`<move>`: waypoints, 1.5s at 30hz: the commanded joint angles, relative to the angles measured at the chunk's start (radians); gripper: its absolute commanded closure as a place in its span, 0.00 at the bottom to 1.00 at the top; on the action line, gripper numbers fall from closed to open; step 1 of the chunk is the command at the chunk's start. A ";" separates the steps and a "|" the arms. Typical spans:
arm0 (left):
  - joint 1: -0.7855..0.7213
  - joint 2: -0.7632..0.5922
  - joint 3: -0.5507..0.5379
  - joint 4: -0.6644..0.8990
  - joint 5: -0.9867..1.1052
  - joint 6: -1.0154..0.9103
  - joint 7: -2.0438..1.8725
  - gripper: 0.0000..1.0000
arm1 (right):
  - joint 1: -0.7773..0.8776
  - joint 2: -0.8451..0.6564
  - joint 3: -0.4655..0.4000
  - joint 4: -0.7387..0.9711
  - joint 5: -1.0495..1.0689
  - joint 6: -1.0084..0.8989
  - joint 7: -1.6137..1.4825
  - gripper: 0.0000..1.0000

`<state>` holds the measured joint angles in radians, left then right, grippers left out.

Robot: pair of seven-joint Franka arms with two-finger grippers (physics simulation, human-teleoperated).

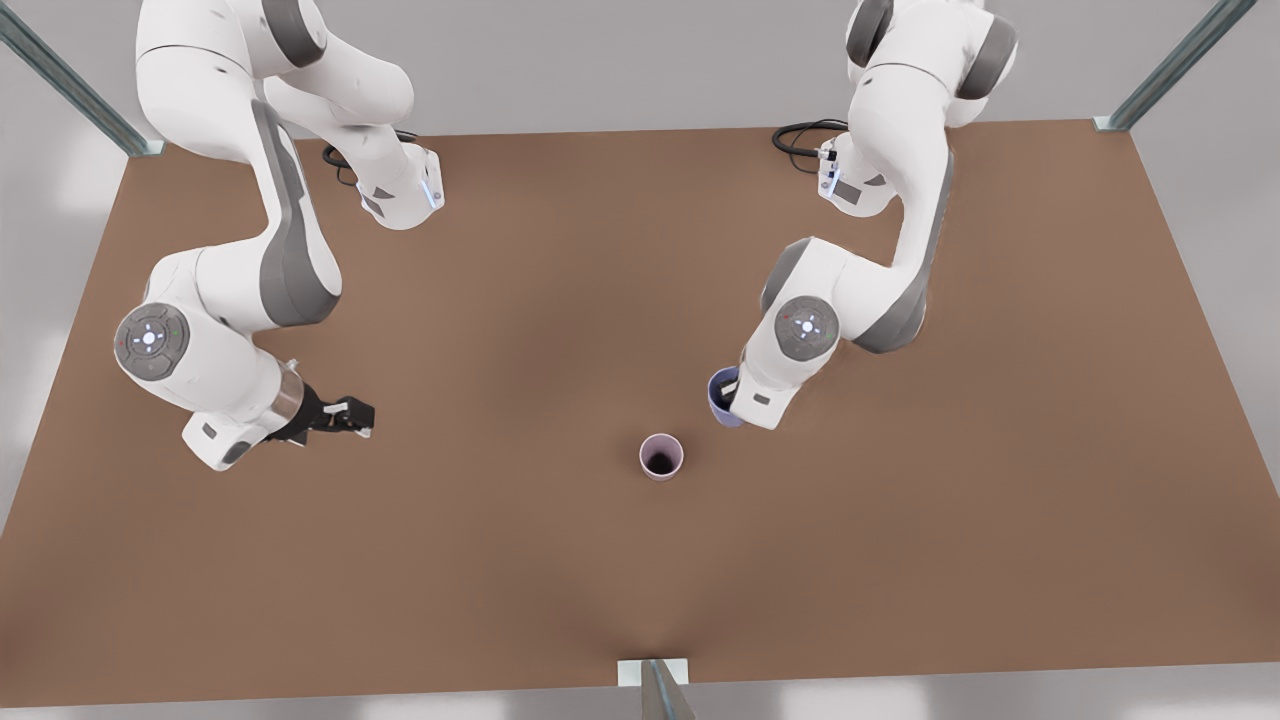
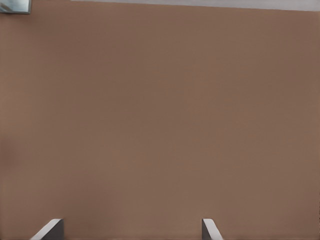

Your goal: Stack the cups, with the pink cup at the bottom and the purple cup at the top

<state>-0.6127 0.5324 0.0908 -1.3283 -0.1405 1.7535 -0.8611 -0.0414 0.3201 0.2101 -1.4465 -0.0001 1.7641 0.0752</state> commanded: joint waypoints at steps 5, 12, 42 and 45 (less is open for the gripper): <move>0.002 0.156 -0.028 0.204 -0.168 0.061 -0.081 0.79 | 0.000 -0.001 0.000 -0.003 0.000 -0.008 0.000 0.00; -0.009 0.198 -0.029 0.192 -0.217 0.161 -0.085 0.79 | -0.008 0.000 -0.002 -0.005 0.000 -0.011 -0.009 0.00; 0.008 0.222 -0.025 0.118 -0.211 0.231 -0.093 0.79 | -0.034 0.007 -0.006 -0.005 0.009 -0.025 -0.060 0.00; 0.008 0.230 -0.028 0.112 -0.215 0.231 -0.093 0.79 | -0.031 0.005 -0.006 -0.005 0.009 -0.025 -0.060 0.00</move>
<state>-0.6045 0.7623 0.0630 -1.2167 -0.3204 1.9849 -0.9553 -0.0739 0.3267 0.2040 -1.4512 0.0092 1.7395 0.0153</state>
